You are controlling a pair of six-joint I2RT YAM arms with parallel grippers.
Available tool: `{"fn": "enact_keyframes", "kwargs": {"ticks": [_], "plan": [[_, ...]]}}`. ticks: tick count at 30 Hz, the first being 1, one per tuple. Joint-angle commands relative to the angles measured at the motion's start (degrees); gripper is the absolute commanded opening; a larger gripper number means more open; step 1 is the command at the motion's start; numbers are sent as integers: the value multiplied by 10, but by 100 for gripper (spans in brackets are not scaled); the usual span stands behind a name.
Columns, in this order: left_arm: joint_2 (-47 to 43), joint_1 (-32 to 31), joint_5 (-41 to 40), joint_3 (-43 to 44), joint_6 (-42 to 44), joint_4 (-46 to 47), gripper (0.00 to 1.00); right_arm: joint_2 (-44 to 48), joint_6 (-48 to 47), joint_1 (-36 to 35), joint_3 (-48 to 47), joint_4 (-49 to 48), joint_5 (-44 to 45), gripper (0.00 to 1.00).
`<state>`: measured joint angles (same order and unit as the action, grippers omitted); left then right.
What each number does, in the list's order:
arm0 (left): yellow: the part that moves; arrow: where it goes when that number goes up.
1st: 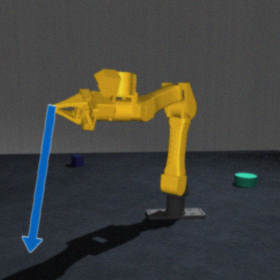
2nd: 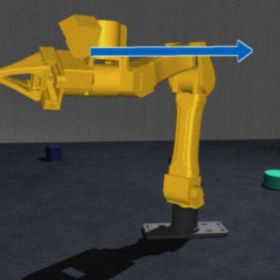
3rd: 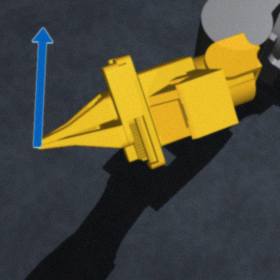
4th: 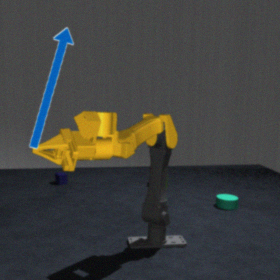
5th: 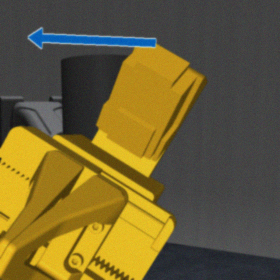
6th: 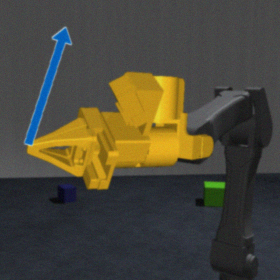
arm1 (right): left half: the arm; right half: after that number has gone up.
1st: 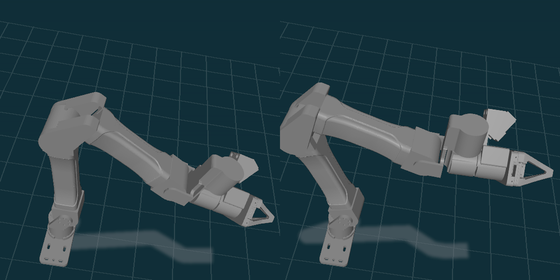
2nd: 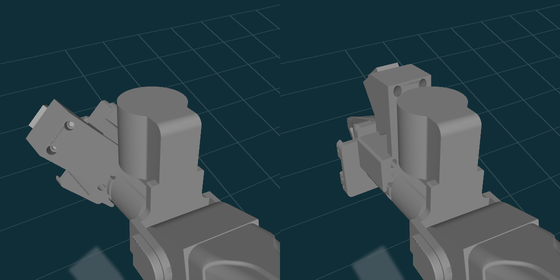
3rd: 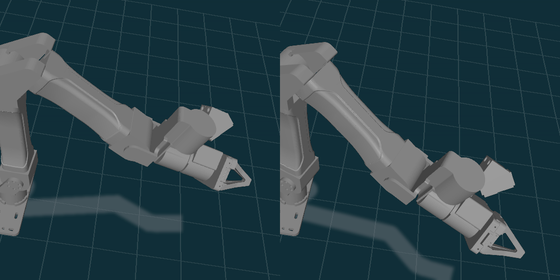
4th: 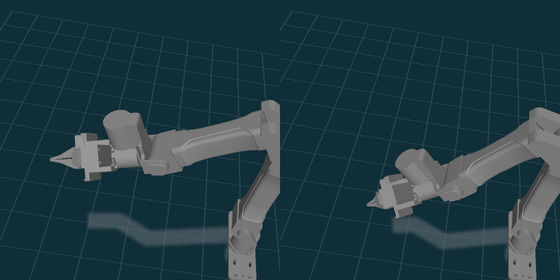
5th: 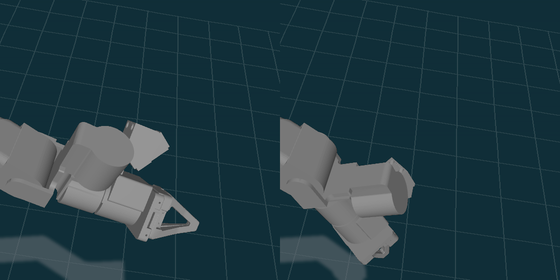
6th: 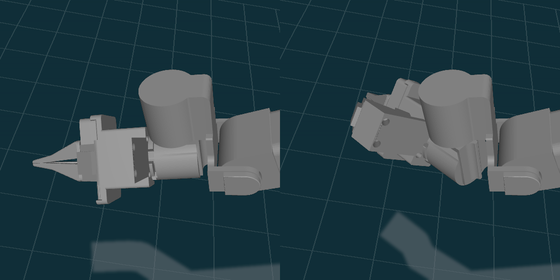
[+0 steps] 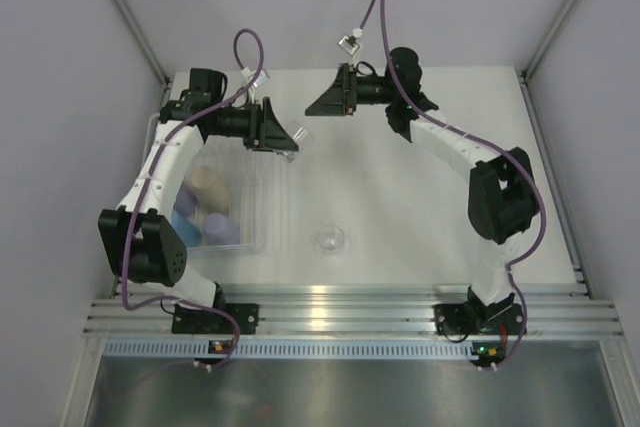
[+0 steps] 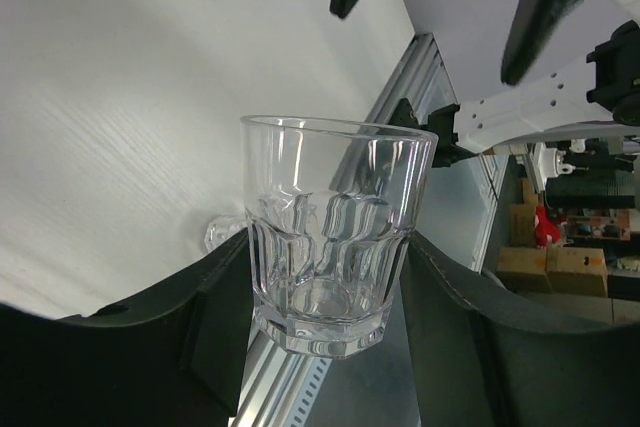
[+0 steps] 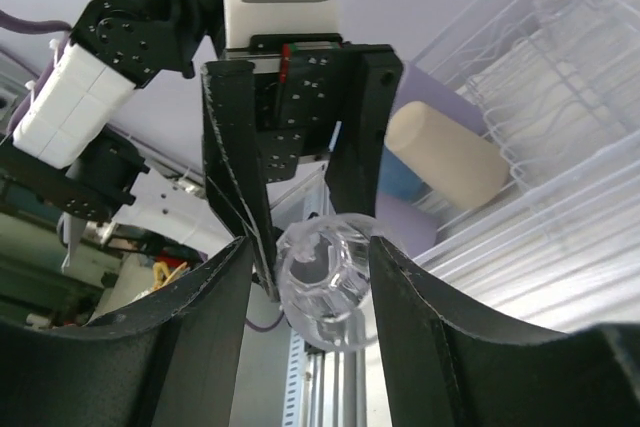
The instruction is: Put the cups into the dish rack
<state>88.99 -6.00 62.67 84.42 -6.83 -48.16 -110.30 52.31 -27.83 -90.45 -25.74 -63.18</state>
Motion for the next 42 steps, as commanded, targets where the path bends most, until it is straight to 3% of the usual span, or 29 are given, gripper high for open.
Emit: {"fn": "enact_keyframes", "kwargs": {"ticks": [1, 11, 19, 21, 28, 36, 38, 42], "plan": [[-7, -9, 29, 12, 9, 19, 0, 3, 43, -22, -11, -91, -12, 50], [6, -13, 17, 22, 13, 19, 0, 8, 46, -36, 20, -94, -19, 48], [7, -14, 10, 24, 14, 18, 0, 30, -9, -37, 57, -34, -18, 47], [7, -14, 8, 22, 13, 20, 0, 33, -11, -37, 66, -34, -18, 43], [13, -16, -8, 21, 9, 19, 0, 39, -12, -38, 76, -41, -19, 0], [6, -21, -78, 9, 6, 19, 0, 52, -19, -40, 103, -47, -2, 0], [-3, -21, -91, 7, 1, 23, 19, 64, -41, -38, 108, -30, 26, 0], [-47, -23, -113, -38, -48, 112, 40, 80, -63, -37, 113, 0, 80, 0]]}}
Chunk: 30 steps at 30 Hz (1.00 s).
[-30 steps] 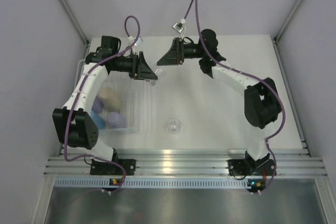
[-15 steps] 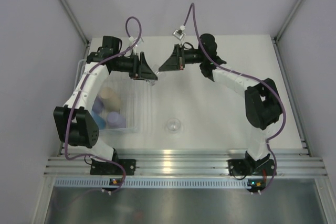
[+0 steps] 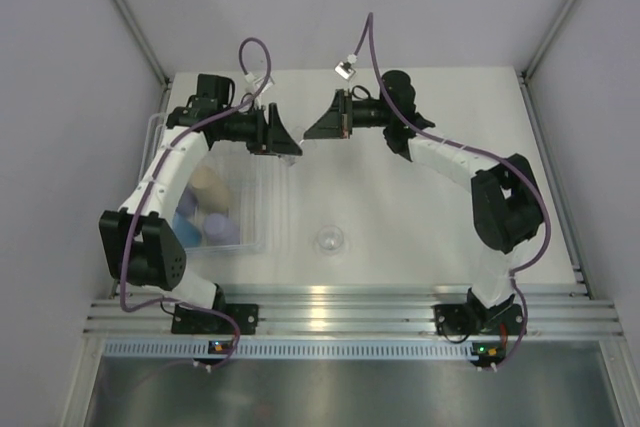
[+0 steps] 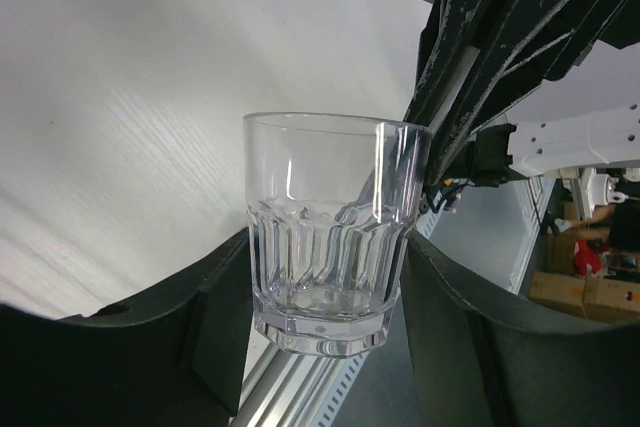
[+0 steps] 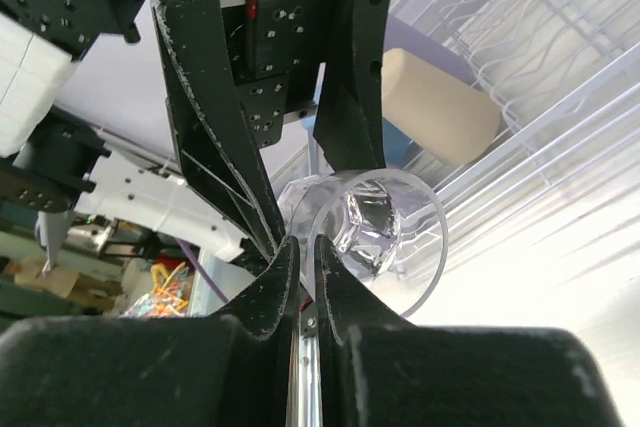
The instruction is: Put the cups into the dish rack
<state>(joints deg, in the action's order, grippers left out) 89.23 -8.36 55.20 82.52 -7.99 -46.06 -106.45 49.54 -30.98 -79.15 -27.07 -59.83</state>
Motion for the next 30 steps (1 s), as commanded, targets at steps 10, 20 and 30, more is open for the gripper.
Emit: {"fn": "enact_keyframes", "kwargs": {"ticks": [10, 20, 30], "plan": [[-228, 1, -108, -234, -231, 394, 87, 75, 1, 3, 20, -34, 158, 0], [-313, 1, -205, -344, -316, 521, 99, 80, 59, 10, 53, -97, 163, 0], [-311, 1, -229, -433, -410, 722, 99, 85, 151, 11, 82, -175, 158, 0]]}}
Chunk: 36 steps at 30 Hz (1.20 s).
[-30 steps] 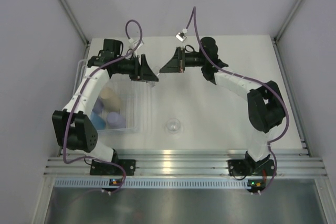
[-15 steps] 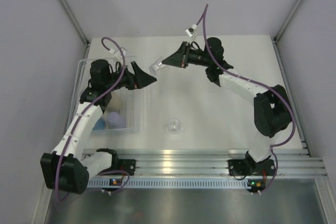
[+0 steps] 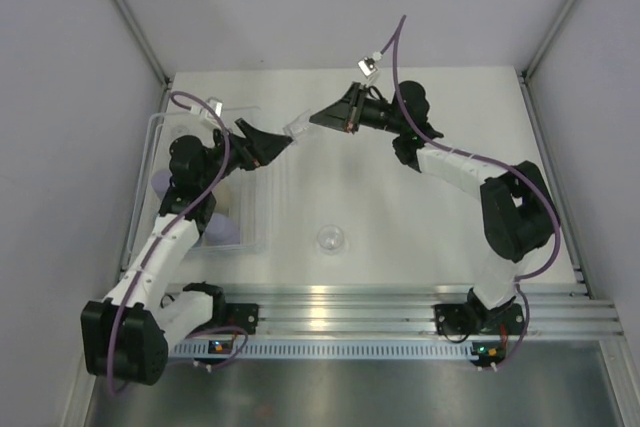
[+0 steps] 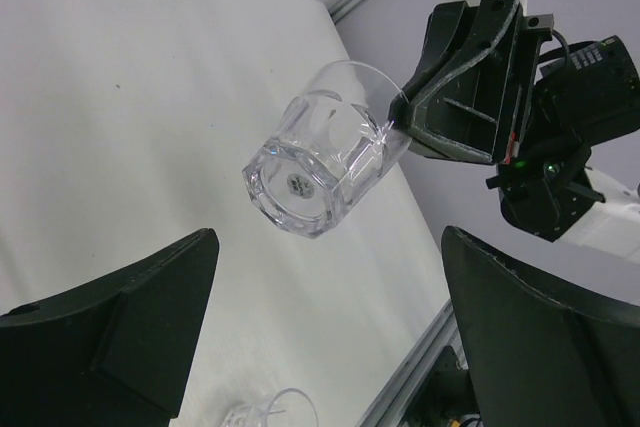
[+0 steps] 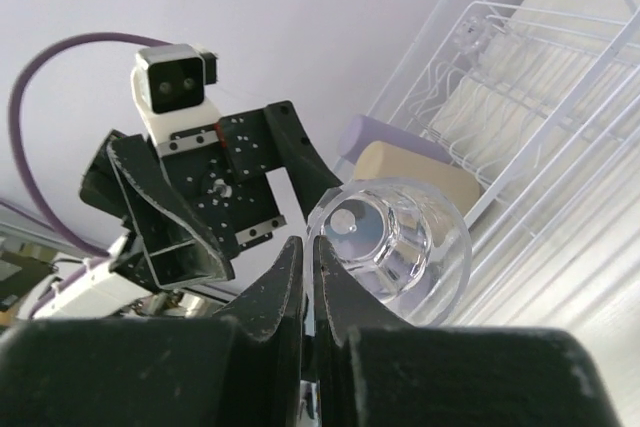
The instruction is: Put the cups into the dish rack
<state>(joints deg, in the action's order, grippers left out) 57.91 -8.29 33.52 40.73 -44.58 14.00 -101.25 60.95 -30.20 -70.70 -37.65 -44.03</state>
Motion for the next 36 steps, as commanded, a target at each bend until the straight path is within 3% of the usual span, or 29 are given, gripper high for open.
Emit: {"fn": "enact_keyframes", "kwargs": {"ticks": [1, 15, 36], "plan": [[4, 0, -13, -19, -58, 148, 99, 34, 44, 2, -1, -81, 1, 0], [40, -1, -17, -21, -87, 224, 99, -2, 171, 1, 9, -226, 8, 0], [102, -37, -27, -5, -141, 315, 98, -41, 188, -29, -32, -241, 10, 0]]}}
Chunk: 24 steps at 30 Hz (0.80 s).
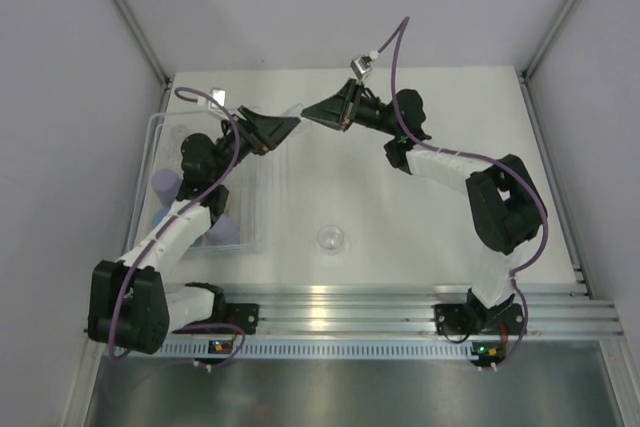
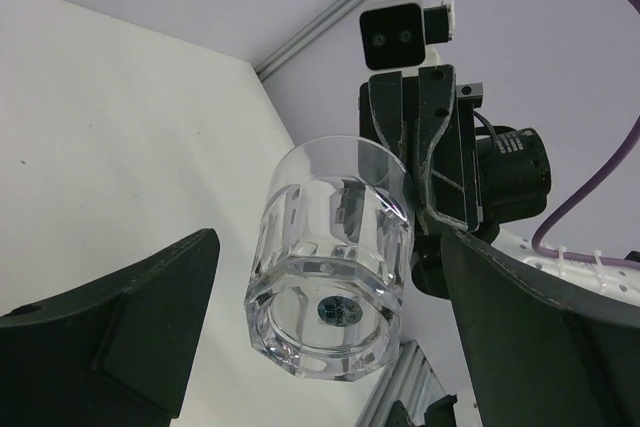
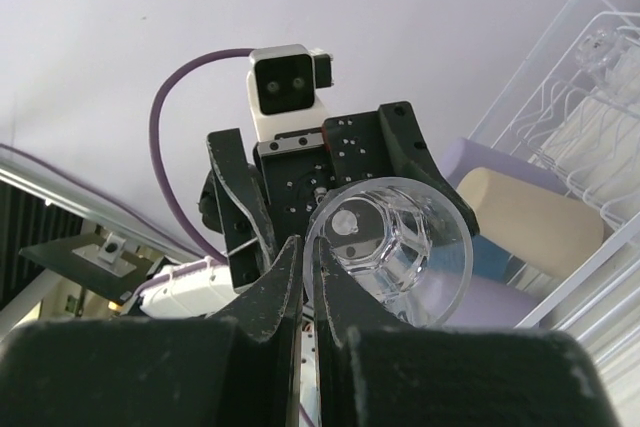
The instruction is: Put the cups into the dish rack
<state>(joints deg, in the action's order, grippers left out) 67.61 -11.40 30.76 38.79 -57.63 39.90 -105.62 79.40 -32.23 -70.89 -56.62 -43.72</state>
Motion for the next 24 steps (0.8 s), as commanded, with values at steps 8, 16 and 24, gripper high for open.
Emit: {"fn": "enact_keyframes", "kwargs": {"ticks": [8, 16, 24], "plan": [[11, -12, -10, 15, -22, 62, 60, -4, 5, -7, -27, -55, 3, 0], [19, -12, -16, 18, -28, 62, 0, -5, -2, -7, -28, -51, -13, 0], [-32, -9, -85, 37, 57, -50, 0, 2, -10, -5, -7, -59, -16, 41]]}}
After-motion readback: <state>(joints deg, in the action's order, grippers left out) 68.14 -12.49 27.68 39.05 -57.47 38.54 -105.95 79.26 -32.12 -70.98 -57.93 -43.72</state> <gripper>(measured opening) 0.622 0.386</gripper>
